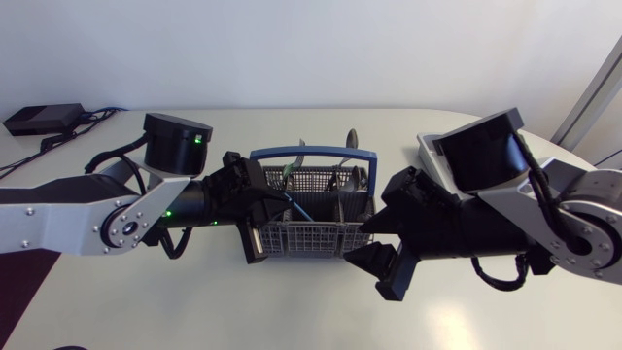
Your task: Sort the cutlery from the basket into the organizer compartments.
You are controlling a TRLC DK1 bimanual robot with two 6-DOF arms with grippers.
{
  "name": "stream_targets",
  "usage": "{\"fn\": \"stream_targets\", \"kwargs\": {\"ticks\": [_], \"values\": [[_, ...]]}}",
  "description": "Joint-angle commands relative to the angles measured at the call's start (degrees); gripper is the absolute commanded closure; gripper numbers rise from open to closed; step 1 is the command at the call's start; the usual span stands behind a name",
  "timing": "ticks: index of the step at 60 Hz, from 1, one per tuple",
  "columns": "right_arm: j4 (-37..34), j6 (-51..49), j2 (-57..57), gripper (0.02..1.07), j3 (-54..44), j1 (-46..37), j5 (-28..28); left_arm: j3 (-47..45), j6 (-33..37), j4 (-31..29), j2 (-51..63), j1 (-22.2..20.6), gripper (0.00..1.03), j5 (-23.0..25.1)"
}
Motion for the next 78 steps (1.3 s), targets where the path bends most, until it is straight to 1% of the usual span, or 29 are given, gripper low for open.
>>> {"fn": "stream_targets", "kwargs": {"ticks": [1,14,23,26,36,45,48,51,56,58,64,73,75,78], "values": [[0.4,0.0,-0.1,0.32,-1.2,1.0,0.4,1.5,-1.8,-0.8,-1.4,0.4,1.0,0.5],[0.1,0.0,0.0,0.32,-0.7,1.8,0.5,2.1,-3.3,-2.4,-6.1,2.1,1.0,1.2],[0.0,0.0,-0.6,0.32,-0.3,2.2,0.5,2.8,-5.0,-3.6,-9.5,4.0,1.0,3.4],[0.0,-0.2,-0.8,0.32,-0.3,2.3,0.5,3.3,-6.4,-4.4,-11.5,4.7,1.0,4.8],[0.3,-0.8,-1.6,0.32,0.2,2.8,0.5,5.4,-10.1,-7.0,-15.9,5.5,1.0,7.1],[0.1,-1.3,-1.8,0.32,2.6,3.8,0.5,7.5,-15.6,-8.8,-18.9,6.2,1.0,10.5],[0.1,-1.5,-2.0,0.32,3.6,4.2,0.5,7.8,-16.9,-9.1,-19.9,6.2,1.0,10.8],[0.1,-1.5,-2.0,0.32,5.5,5.1,0.4,8.3,-20.1,-9.4,-21.4,6.2,1.0,12.5],[0.1,-1.6,-1.8,0.32,7.4,6.4,0.5,8.8,-22.7,-9.9,-22.4,6.4,1.0,14.4],[0.4,-1.6,-1.6,0.32,8.0,6.7,0.5,9.1,-23.7,-10.1,-22.7,6.9,1.0,15.4],[1.6,-1.7,-0.5,0.32,10.0,7.6,0.4,9.7,-27.9,-10.1,-22.9,9.7,1.0,20.7],[2.9,-1.8,1.4,0.32,12.6,9.0,0.2,10.1,-31.0,-9.9,-22.8,11.7,1.0,25.0],[3.0,-1.7,2.1,0.32,13.2,9.4,0.1,10.7,-32.9,-9.6,-22.2,12.6,1.0,27.8],[3.0,-1.7,3.2,0.33,14.1,10.1,0.0,11.0,-34.0,-9.4,-21.9,13.2,1.0,29.6]]}}
